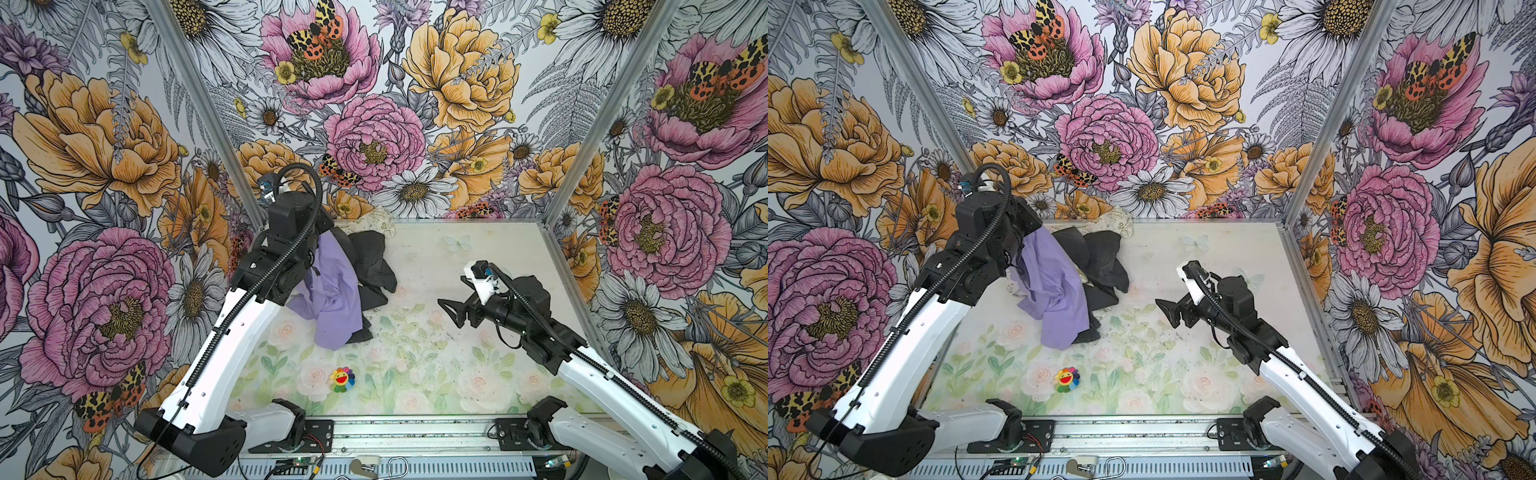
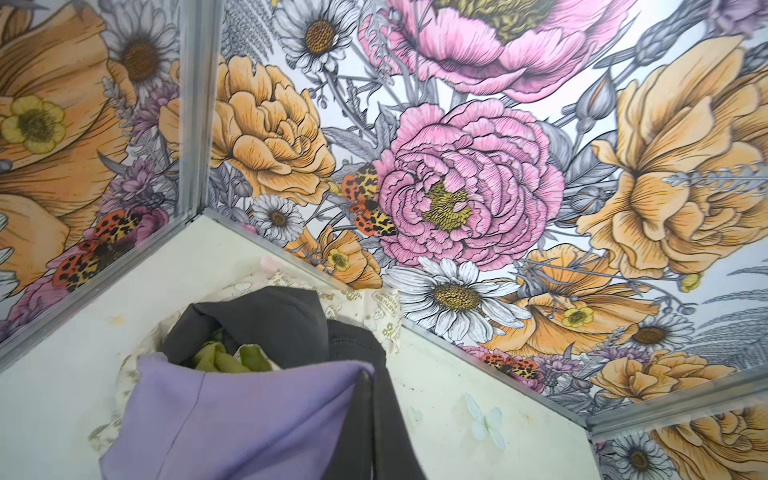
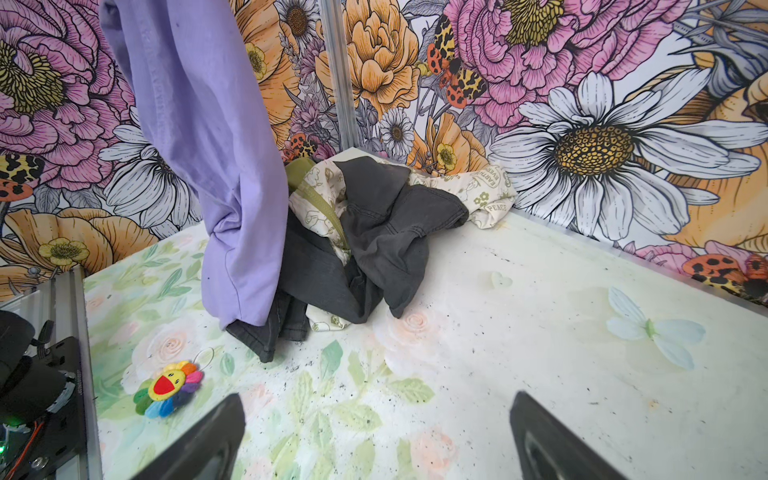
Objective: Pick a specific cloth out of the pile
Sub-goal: 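Lift the purple shirt high with the left gripper, drawing it out of the pile, then swing the left gripper across and lay the purple shirt down toward the right gripper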
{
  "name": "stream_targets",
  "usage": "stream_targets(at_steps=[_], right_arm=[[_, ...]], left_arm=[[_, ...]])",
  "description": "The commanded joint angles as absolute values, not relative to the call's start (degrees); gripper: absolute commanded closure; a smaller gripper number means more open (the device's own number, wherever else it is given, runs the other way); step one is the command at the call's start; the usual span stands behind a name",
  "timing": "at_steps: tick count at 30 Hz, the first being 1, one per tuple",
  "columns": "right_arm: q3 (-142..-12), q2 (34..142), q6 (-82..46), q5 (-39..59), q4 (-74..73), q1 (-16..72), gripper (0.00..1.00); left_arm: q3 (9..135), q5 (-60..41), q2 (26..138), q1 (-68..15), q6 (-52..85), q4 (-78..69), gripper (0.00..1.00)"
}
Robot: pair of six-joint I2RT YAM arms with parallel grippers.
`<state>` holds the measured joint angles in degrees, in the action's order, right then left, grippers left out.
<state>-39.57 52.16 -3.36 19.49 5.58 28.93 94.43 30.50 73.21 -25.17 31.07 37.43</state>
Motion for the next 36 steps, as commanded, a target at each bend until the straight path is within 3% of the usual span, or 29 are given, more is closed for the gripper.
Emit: stream_targets(at_steps=[1, 22, 36], right_arm=[[-39.7, 50.8, -3.4, 19.0, 5.3, 29.3, 0.01], [-39.4, 44.6, -4.3, 15.2, 5.3, 29.4, 0.01], [-37.6, 35.0, -4.2, 3.9, 5.2, 29.4, 0.01]], left_arm=[[101.9, 32.7, 76.4, -27.8, 25.8, 33.4, 1.00], [145.1, 30.3, 105.3, -40.4, 18.1, 33.6, 1.00], [136.6, 12.6, 118.1, -43.5, 28.9, 33.5, 1.00]])
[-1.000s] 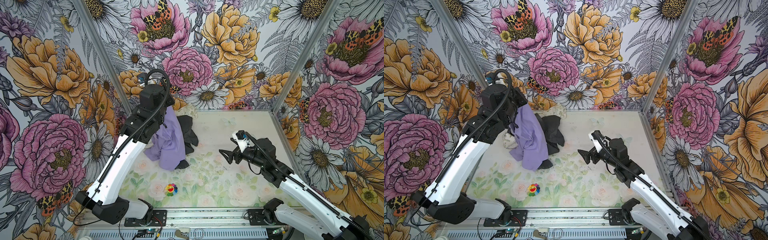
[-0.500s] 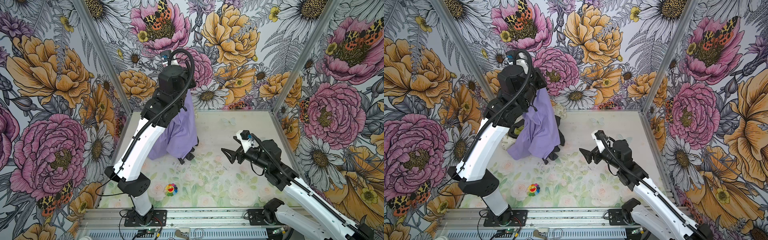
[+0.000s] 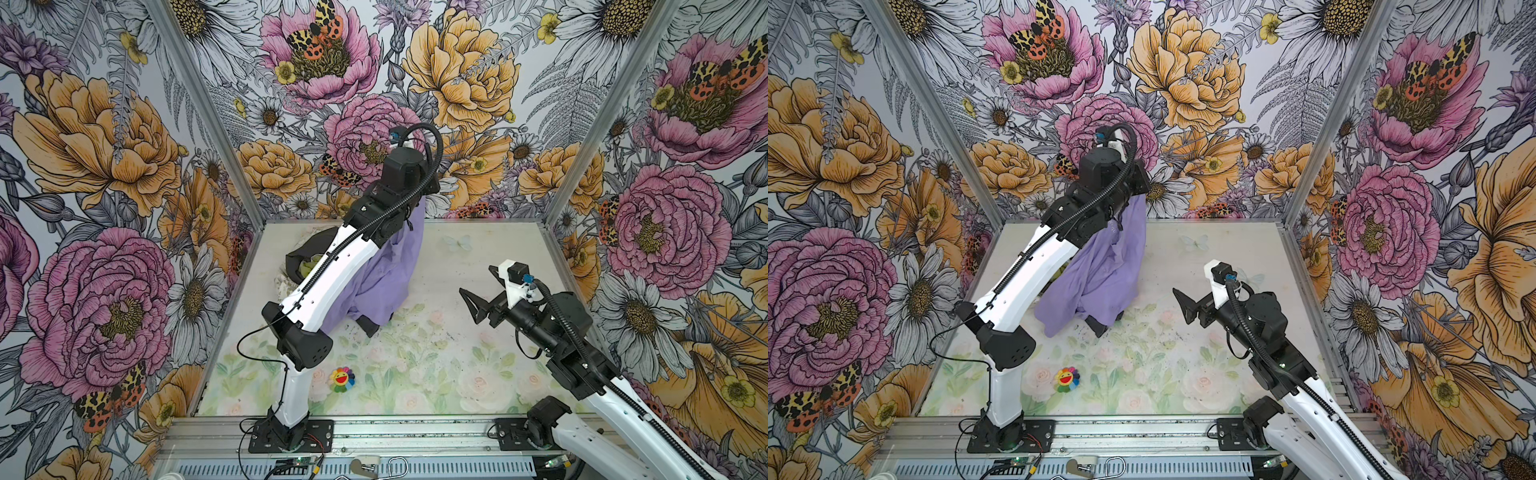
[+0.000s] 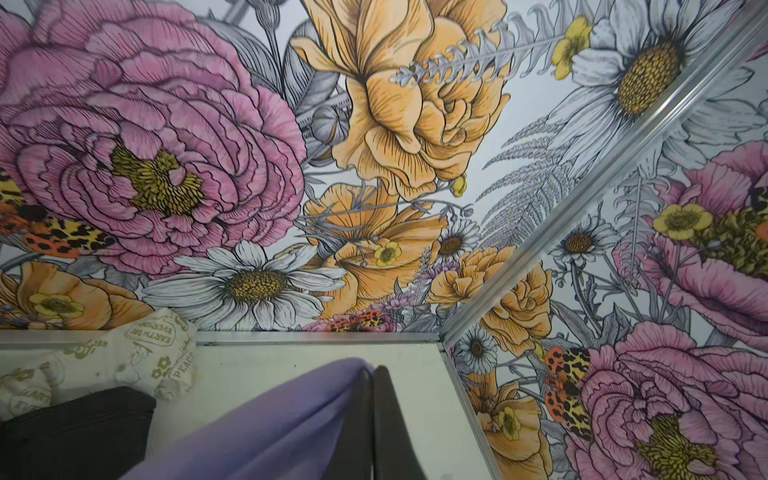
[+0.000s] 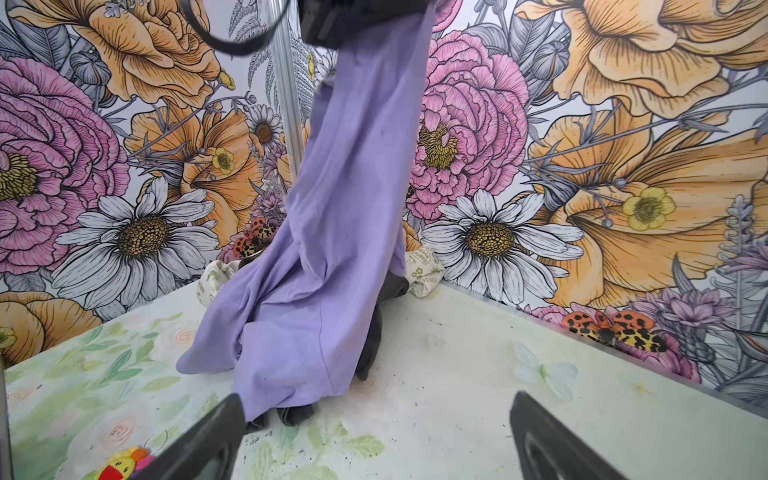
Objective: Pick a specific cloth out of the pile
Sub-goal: 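Swing the left gripper across and lay the purple shirt down toward the right gripper, then reach the right gripper to the purple shirt and grasp it while the left gripper withdraws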
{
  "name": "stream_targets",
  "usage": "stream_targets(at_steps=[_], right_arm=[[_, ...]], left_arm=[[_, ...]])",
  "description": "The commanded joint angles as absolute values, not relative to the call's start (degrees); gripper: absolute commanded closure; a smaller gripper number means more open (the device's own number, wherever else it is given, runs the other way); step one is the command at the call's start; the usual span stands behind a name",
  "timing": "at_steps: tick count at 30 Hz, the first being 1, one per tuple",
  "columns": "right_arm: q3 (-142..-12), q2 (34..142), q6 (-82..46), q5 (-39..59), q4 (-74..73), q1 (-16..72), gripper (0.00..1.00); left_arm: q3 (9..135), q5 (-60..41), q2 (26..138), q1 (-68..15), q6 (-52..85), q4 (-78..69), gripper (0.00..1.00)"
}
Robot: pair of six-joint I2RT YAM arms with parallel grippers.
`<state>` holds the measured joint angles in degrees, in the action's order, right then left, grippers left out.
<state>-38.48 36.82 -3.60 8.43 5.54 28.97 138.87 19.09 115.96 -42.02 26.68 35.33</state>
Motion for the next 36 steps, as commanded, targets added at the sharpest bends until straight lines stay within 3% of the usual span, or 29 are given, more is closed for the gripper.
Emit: stream_targets(at_steps=[1, 3, 4, 6, 11, 19, 28, 36], right_arm=[[-37.2, 34.3, -4.1, 3.0, 5.2, 29.4, 0.00], [-36.7, 32.9, -3.8, 1.5, 5.2, 29.4, 0.01], [-36.3, 32.2, -3.7, 0.6, 5.2, 29.4, 0.00], [-35.7, 30.8, -3.5, -0.8, 5.2, 29.4, 0.01], [-34.7, 28.9, -2.7, -3.0, 5.2, 29.3, 0.00], [-34.3, 30.8, -1.7, -1.9, 3.6, 29.3, 0.00], [-35.3, 35.9, -2.5, 4.4, 1.0, 29.3, 0.01], [-38.8, 44.7, -4.8, 14.9, 1.1, 29.4, 0.00]], left_arm=[[135.0, 12.4, 119.0, -44.2, 28.9, 33.4, 1.00], [131.8, 10.8, 120.3, -45.2, 29.0, 33.4, 0.94], [130.0, 10.1, 120.6, -45.7, 29.1, 33.4, 0.83], [127.2, 8.6, 120.8, -46.5, 29.0, 33.3, 0.49], [118.3, 14.2, 114.4, -46.6, 27.9, 33.4, 0.11], [92.6, 22.6, 90.4, -44.7, 31.1, 32.0, 0.08], [60.9, 25.1, 64.8, -42.8, 38.2, 32.8, 0.07], [45.6, 23.7, 51.9, -39.6, 45.8, 32.9, 0.07]])
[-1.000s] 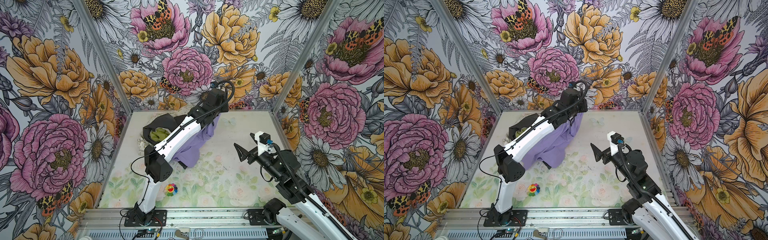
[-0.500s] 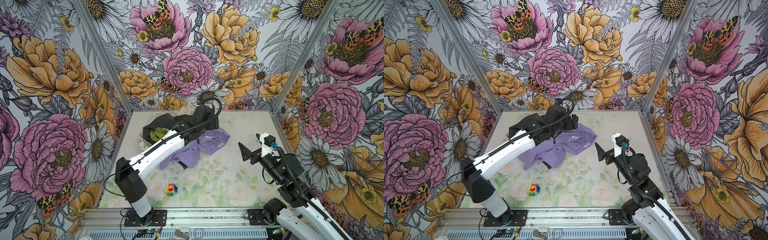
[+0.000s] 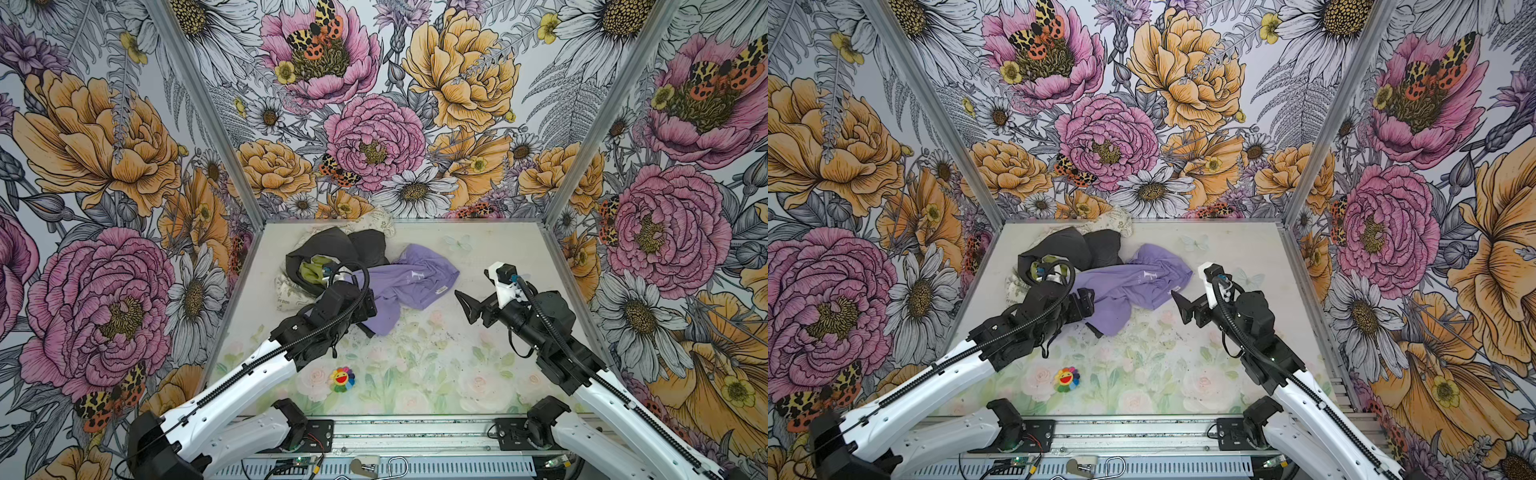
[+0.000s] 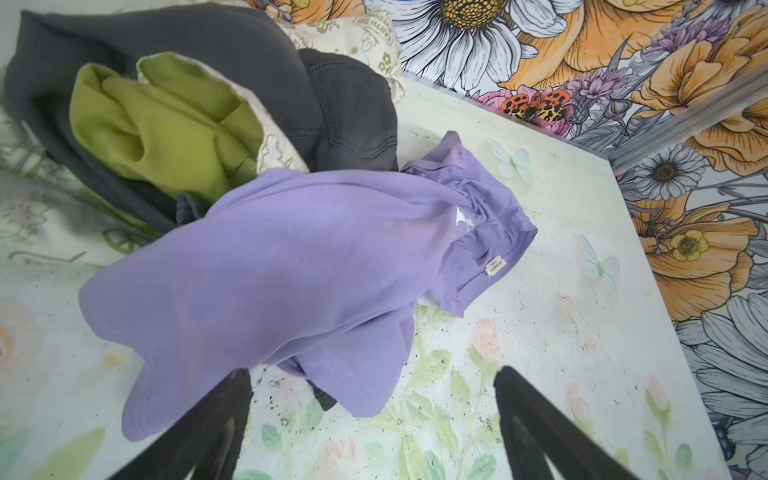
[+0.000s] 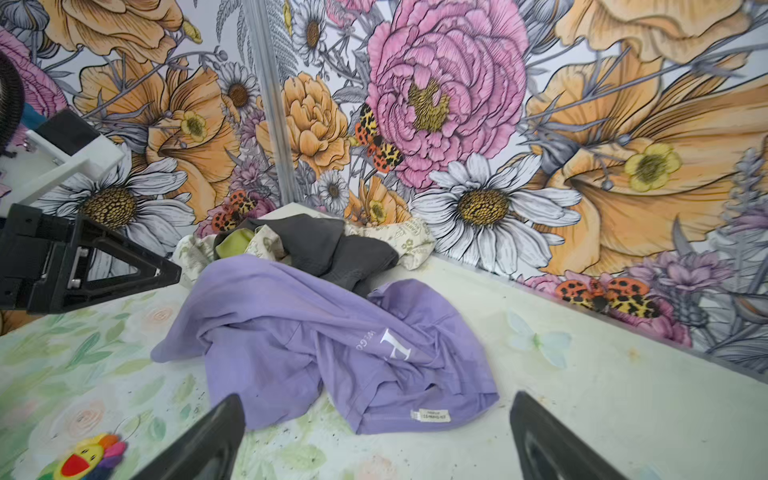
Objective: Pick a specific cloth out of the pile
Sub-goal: 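Reach the right gripper to the purple shirt and grasp it while the left gripper withdraws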
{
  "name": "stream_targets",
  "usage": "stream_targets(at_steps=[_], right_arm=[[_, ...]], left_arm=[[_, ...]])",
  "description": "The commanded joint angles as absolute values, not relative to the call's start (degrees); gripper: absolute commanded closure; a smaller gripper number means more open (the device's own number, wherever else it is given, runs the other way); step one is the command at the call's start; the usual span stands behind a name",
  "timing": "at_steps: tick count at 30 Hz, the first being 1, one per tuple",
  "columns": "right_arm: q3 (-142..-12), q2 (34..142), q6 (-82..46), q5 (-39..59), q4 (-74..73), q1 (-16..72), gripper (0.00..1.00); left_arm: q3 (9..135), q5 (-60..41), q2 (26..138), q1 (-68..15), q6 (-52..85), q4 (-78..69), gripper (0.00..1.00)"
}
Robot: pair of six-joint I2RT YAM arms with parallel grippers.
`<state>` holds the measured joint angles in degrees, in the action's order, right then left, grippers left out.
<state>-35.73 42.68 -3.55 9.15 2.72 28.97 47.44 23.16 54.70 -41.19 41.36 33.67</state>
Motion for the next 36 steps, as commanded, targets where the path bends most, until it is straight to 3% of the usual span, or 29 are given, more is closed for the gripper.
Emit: stream_targets(at_steps=[1, 10, 21, 30, 36], right_arm=[[-39.3, 45.9, -5.2, 15.8, 1.2, 29.5, 0.00], [-43.1, 56.6, -9.3, 17.5, -0.7, 32.3, 0.03], [-55.5, 79.3, -5.7, 8.4, -1.8, 47.0, 0.12], [-67.6, 95.7, -6.1, 2.3, 0.9, 49.8, 0.27], [-71.2, 101.7, -8.7, 3.6, 1.8, 49.5, 0.45]], left_arm=[[44.8, 23.4, 51.5, -38.9, 46.7, 32.8, 0.08], [42.5, 21.1, 51.6, -34.6, 47.3, 31.6, 0.09], [37.8, 21.8, 39.1, -28.3, 44.8, 30.5, 0.09], [35.7, 20.1, 33.3, -24.6, 44.2, 30.6, 0.07], [35.2, 19.5, 33.0, -24.1, 44.6, 30.5, 0.05]])
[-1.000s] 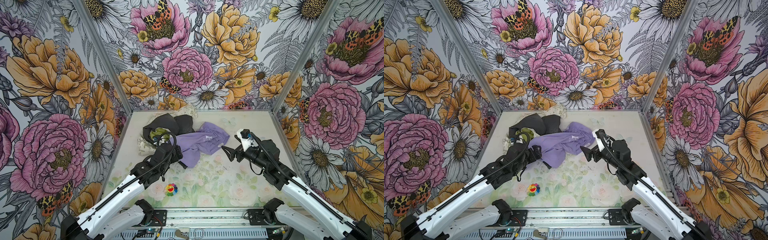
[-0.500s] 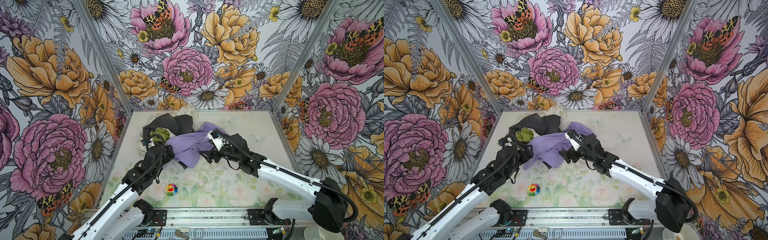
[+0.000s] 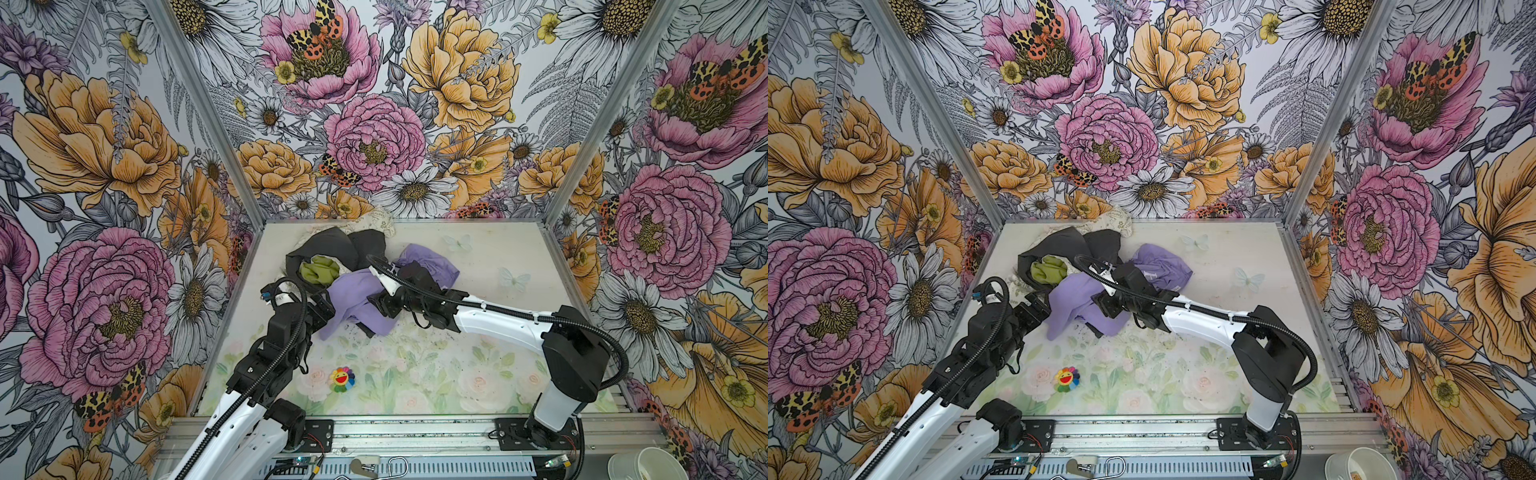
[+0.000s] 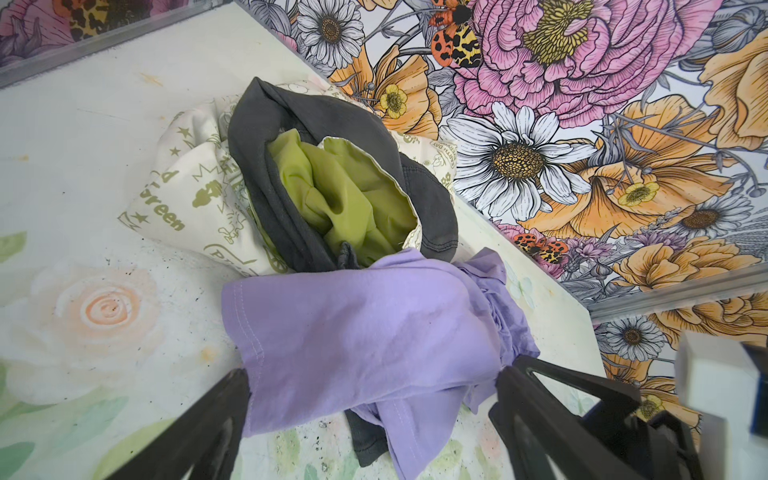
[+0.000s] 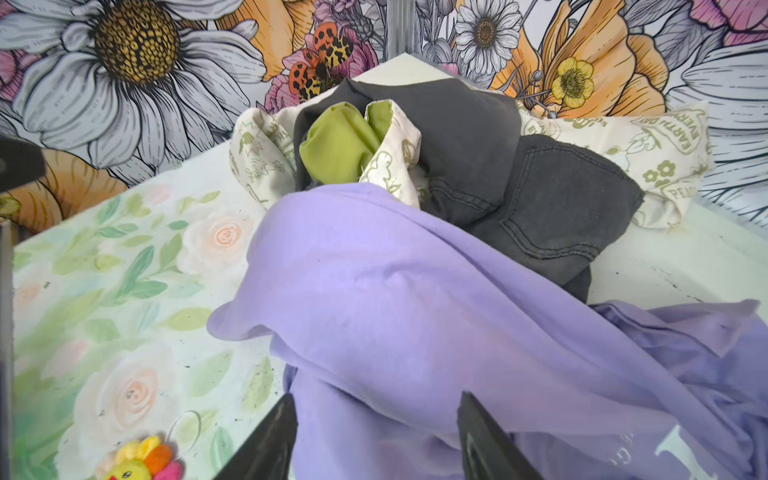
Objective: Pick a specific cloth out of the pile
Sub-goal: 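Reach the right gripper to the purple shirt and grasp it while the left gripper withdraws, then lift the purple shirt with the right gripper and carry it to the far corner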
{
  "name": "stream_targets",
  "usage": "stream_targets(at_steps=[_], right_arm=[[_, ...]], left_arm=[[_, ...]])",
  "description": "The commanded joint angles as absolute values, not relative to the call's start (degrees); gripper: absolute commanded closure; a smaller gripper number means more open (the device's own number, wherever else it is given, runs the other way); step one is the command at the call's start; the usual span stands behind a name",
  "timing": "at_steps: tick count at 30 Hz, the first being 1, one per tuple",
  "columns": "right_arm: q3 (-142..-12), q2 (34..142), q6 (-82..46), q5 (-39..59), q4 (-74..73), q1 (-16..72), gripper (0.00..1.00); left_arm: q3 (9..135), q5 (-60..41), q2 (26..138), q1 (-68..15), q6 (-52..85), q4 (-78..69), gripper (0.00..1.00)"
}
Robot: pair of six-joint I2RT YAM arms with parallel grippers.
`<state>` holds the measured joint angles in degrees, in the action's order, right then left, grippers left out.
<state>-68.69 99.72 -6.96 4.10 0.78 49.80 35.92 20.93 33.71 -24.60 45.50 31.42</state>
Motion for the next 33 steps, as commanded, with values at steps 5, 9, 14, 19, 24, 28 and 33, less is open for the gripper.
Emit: stream_targets(at_steps=[5, 9, 14, 19, 24, 28, 33], right_arm=[[-73.9, 105.6, -11.2, 6.2, 2.0, 48.6, 0.65], [-75.6, 106.6, -11.5, 7.3, 2.0, 48.3, 0.92], [-76.0, 105.0, -11.5, 7.5, 1.6, 47.6, 1.00], [-74.4, 100.4, -12.9, 8.6, -1.4, 45.8, 1.00], [-70.2, 94.5, -19.4, 12.6, -10.8, 41.3, 1.00], [-68.8, 90.0, -24.0, 13.6, -15.2, 37.5, 1.00], [-67.8, 84.5, -27.3, 13.8, -19.1, 32.2, 1.00]], left_arm=[[35.0, 19.9, 32.7, -23.7, 44.6, 30.5, 0.01], [35.0, 19.5, 32.5, -23.2, 44.5, 30.5, 0.01], [34.5, 19.1, 31.4, -22.8, 44.9, 30.6, 0.01], [34.1, 18.8, 30.6, -22.6, 45.4, 30.6, 0.01], [34.2, 17.9, 30.4, -22.3, 45.3, 29.6, 0.01], [34.4, 17.4, 30.2, -22.2, 45.0, 29.3, 0.01], [34.4, 17.1, 29.9, -22.1, 44.6, 29.3, 0.01]])
